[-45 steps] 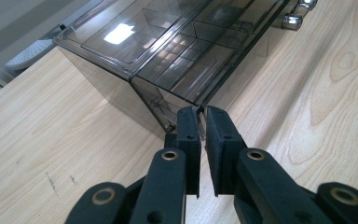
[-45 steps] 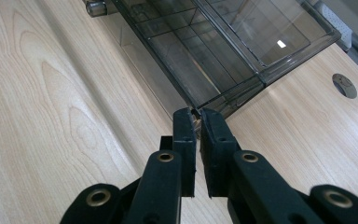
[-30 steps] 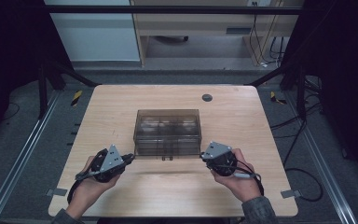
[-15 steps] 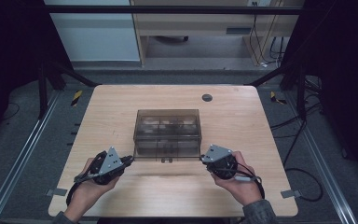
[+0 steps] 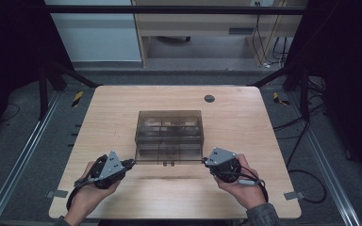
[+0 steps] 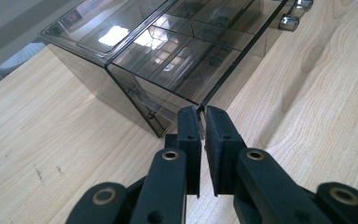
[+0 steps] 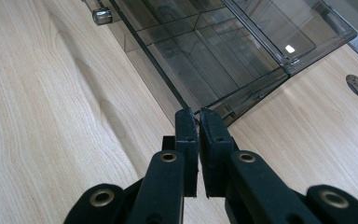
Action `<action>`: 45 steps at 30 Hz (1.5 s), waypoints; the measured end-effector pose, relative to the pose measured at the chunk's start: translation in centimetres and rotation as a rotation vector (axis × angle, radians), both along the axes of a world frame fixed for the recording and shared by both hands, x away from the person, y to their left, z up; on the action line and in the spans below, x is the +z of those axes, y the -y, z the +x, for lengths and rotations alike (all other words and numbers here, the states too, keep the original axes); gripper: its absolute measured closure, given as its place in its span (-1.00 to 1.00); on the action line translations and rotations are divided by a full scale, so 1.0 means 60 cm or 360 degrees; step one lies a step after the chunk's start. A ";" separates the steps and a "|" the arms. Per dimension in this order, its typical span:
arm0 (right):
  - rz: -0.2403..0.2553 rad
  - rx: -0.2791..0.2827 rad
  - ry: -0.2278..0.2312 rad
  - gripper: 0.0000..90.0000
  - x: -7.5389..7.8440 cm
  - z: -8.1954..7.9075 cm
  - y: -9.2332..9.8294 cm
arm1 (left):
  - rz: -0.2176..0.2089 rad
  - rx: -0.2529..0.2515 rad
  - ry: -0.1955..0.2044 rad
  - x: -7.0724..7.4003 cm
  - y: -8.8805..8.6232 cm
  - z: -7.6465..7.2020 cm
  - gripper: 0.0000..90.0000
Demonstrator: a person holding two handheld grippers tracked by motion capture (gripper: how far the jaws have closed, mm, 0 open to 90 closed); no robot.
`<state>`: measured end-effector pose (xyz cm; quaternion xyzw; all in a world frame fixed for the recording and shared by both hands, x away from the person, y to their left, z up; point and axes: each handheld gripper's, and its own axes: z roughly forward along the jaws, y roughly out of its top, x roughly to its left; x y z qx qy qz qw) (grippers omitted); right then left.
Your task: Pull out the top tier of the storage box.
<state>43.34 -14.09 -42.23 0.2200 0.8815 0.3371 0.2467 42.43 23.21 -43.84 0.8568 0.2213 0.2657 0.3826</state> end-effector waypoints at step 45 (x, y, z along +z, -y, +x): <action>0.0015 0.0004 -0.0056 0.84 -0.012 0.004 0.003 | 0.0011 0.0012 -0.0033 -0.014 0.003 -0.002 0.84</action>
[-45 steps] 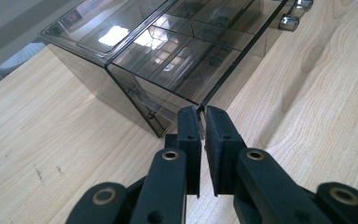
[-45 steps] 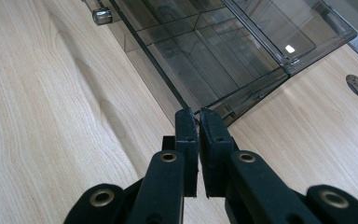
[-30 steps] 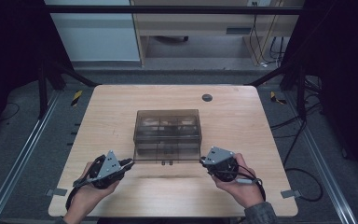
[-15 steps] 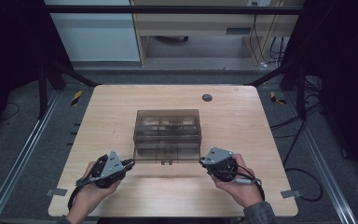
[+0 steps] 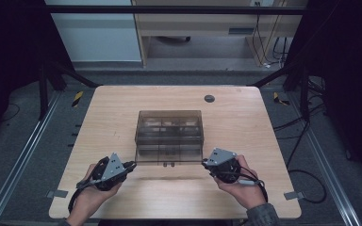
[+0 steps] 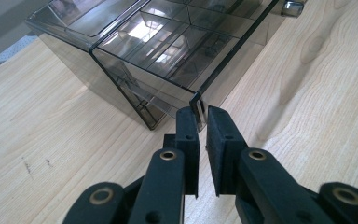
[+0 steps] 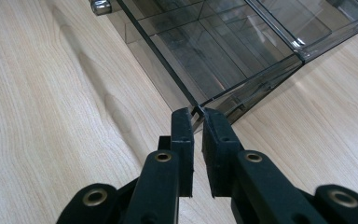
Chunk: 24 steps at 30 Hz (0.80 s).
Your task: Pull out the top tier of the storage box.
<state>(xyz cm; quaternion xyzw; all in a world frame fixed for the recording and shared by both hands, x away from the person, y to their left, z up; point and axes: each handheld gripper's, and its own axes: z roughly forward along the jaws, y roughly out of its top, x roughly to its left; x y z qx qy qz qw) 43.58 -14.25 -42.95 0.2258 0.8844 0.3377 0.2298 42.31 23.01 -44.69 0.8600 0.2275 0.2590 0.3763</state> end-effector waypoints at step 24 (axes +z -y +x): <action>-0.0021 -0.0262 -0.0046 -0.44 -0.013 0.010 0.050 | -0.0194 0.0150 0.0006 -0.026 -0.040 0.022 -0.51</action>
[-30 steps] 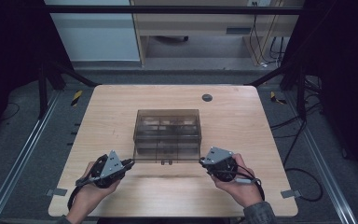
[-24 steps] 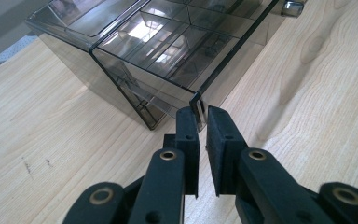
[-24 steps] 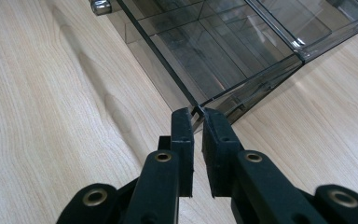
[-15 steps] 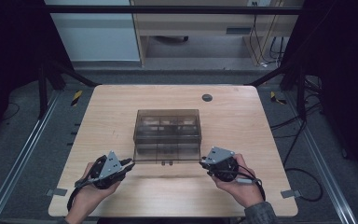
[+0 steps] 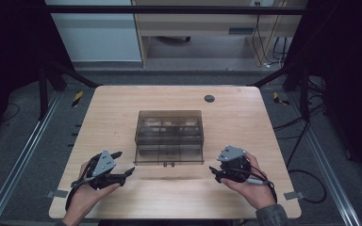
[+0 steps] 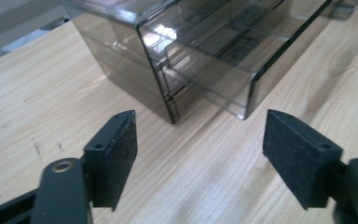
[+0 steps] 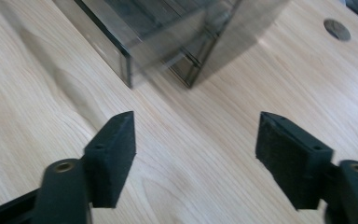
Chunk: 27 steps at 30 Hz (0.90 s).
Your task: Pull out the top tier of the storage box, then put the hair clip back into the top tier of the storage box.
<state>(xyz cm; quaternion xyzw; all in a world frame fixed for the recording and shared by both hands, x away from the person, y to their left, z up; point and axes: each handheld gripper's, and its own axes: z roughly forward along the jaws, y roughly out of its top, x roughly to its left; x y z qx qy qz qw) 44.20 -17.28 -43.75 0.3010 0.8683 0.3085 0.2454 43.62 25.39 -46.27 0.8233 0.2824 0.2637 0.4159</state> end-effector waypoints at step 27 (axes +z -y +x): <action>-0.0094 -0.0281 -0.0325 0.11 -0.026 -0.025 0.152 | -0.0203 0.0227 0.0107 -0.057 -0.060 0.005 -0.83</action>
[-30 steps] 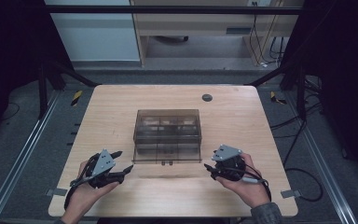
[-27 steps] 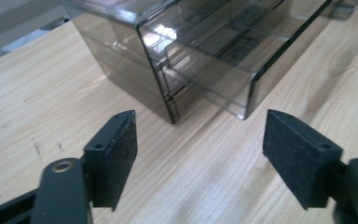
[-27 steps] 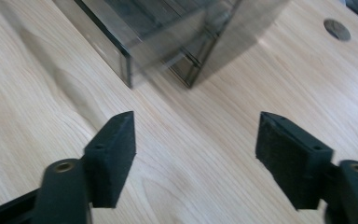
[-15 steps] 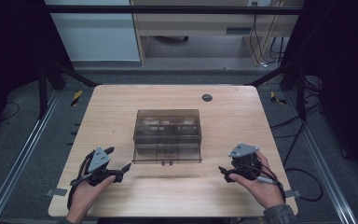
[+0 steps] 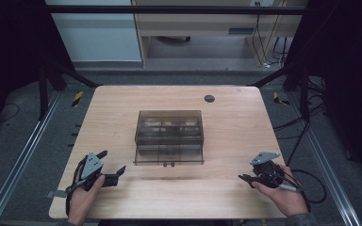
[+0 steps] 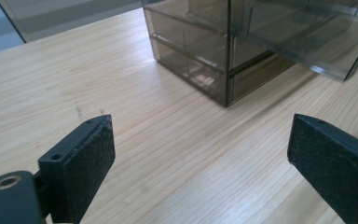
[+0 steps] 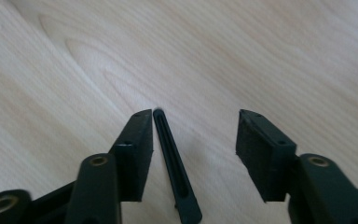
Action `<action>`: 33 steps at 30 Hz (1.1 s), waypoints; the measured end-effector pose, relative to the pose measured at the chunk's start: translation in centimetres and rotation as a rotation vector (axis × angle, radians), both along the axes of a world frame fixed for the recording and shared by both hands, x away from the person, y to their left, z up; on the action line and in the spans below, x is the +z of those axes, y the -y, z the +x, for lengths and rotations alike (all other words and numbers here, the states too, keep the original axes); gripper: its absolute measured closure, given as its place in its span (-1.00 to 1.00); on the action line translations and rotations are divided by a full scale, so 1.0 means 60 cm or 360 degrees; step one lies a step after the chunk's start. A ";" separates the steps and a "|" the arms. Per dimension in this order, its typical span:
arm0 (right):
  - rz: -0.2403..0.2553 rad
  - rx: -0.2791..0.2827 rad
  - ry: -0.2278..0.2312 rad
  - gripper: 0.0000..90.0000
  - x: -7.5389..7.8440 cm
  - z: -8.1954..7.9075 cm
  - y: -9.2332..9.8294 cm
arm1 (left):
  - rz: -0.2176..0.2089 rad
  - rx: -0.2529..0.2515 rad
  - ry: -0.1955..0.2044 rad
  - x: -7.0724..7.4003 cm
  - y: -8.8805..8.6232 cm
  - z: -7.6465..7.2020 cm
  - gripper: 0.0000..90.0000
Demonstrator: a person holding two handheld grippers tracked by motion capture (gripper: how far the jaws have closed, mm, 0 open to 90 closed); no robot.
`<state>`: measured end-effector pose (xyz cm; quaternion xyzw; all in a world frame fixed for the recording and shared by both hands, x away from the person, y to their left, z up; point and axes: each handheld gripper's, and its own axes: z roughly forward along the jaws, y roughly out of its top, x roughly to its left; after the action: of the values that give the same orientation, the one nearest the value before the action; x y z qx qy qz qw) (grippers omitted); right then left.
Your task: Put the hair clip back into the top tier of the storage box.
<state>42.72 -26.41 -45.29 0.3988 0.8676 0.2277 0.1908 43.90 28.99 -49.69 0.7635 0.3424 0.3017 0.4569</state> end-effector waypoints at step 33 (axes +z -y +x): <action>-0.0111 0.0070 -0.0266 0.63 -0.028 -0.007 0.014 | -0.0089 0.0015 -0.0046 0.002 -0.015 -0.003 -0.85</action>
<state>42.28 -27.27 -46.97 0.3904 0.8964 0.1674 0.1265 43.72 29.92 -49.55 0.7532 0.3608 0.2831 0.4716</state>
